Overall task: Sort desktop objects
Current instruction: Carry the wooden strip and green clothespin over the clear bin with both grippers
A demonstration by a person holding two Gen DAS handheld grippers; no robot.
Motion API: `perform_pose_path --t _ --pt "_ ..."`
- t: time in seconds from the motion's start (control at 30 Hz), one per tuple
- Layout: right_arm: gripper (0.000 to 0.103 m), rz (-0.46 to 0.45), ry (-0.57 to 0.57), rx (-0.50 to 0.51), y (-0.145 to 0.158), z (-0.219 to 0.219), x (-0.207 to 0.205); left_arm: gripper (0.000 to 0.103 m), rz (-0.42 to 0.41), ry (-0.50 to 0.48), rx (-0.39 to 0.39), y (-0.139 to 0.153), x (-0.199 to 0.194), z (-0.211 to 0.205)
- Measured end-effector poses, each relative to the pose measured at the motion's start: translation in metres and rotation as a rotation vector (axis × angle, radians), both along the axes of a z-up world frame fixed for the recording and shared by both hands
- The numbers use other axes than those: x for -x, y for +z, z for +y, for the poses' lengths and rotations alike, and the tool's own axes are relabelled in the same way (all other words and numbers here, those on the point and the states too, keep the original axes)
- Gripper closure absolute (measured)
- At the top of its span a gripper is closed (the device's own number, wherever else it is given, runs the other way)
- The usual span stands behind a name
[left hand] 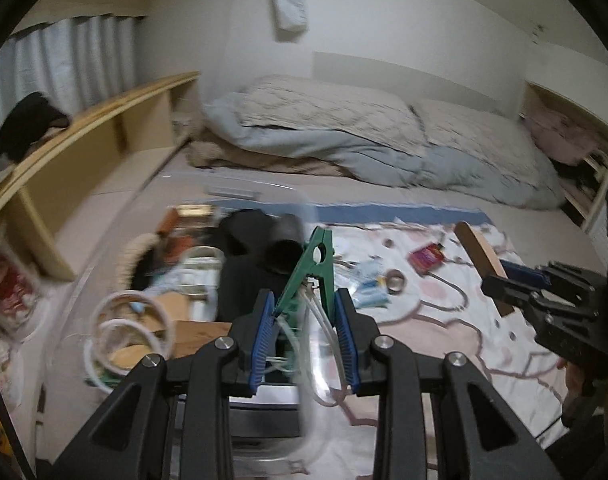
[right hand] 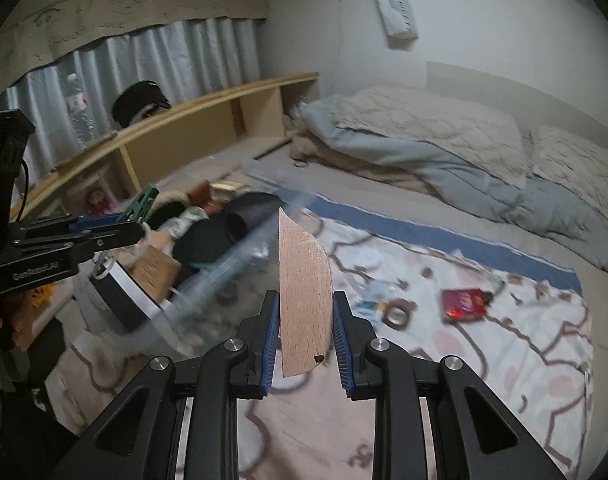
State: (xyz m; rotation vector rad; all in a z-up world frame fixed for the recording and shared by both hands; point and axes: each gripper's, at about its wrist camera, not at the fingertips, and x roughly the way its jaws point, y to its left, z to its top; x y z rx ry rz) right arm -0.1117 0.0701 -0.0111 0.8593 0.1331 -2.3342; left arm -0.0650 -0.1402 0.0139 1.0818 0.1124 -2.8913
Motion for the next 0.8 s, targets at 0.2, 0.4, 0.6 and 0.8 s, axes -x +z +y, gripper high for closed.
perform_pose_path --t 0.2,0.4,0.6,0.8 --pt "0.077 0.021 0.068 0.023 0.008 -0.037 -0.006 0.072 0.002 0.095 -0.038 0.001 -0.004 -0.043" --pt "0.077 0.023 0.118 0.033 0.008 -0.066 -0.008 0.072 -0.031 0.188 -0.052 -0.014 -0.002 -0.083" --pt "0.077 0.005 0.156 0.044 0.004 -0.089 -0.005 0.072 -0.095 0.265 -0.039 -0.037 0.000 -0.111" --pt "0.077 -0.003 0.188 0.060 0.004 -0.108 -0.006 0.072 -0.126 0.307 -0.021 -0.050 0.003 -0.125"
